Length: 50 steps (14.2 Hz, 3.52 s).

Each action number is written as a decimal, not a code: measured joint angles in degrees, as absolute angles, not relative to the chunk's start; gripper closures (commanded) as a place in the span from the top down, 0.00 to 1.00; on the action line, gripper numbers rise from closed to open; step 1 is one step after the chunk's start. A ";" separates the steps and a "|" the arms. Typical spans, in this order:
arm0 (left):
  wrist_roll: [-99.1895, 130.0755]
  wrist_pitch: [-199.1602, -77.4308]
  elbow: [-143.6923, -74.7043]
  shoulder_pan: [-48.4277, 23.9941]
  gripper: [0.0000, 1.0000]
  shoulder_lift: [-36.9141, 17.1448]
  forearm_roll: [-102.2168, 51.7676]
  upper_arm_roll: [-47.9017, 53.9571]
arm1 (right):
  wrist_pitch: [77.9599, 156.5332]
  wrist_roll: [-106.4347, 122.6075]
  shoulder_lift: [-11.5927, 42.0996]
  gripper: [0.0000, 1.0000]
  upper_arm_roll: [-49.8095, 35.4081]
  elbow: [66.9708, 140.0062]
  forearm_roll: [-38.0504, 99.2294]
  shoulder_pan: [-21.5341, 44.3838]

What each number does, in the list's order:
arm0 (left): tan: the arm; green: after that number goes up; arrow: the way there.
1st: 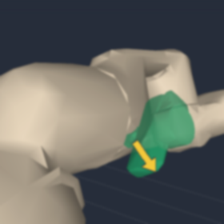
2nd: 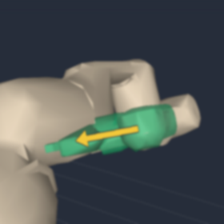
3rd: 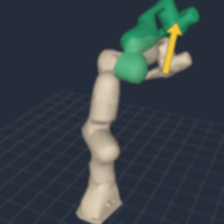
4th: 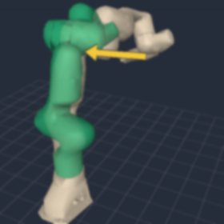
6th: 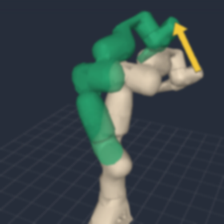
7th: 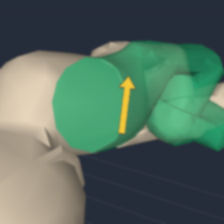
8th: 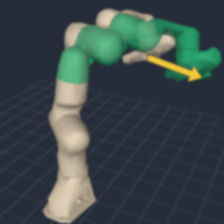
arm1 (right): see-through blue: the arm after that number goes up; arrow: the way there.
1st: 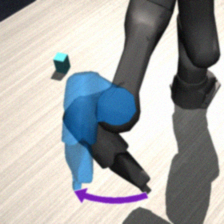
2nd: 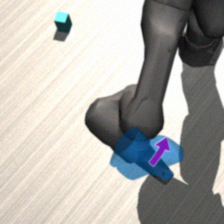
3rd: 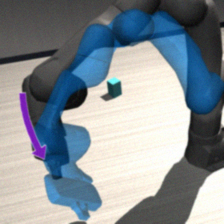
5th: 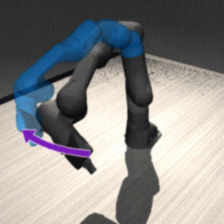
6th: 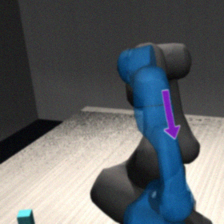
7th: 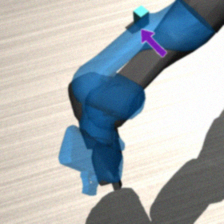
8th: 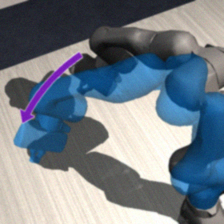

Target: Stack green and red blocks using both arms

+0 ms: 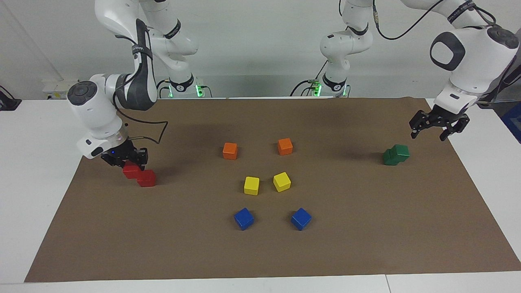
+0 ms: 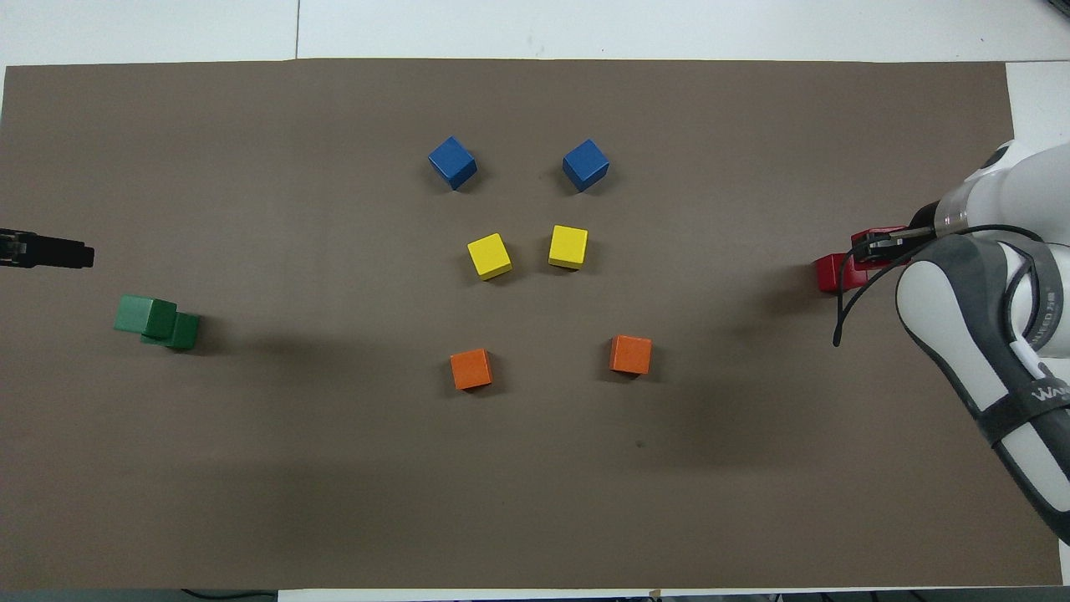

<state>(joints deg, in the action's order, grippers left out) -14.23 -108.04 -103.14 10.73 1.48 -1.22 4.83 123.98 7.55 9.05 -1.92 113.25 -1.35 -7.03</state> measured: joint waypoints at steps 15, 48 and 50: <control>-10.12 -97.51 -97.09 9.77 1.00 1.99 -1.06 8.20 | 124.98 8.29 11.79 0.00 -1.83 113.95 -1.35 -7.08; -2.99 -92.31 -93.08 1.47 1.00 2.42 0.19 2.74 | 126.19 8.32 12.17 1.00 -1.93 114.94 -1.35 -6.91; -2.99 -92.31 -93.07 1.47 1.00 2.42 0.20 2.74 | 126.19 8.32 12.17 1.00 -1.93 114.93 -1.35 -6.91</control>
<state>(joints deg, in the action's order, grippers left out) -2.99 -92.31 -93.07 1.47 2.42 0.20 2.74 126.19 8.32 12.17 -1.93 114.93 -1.35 -6.91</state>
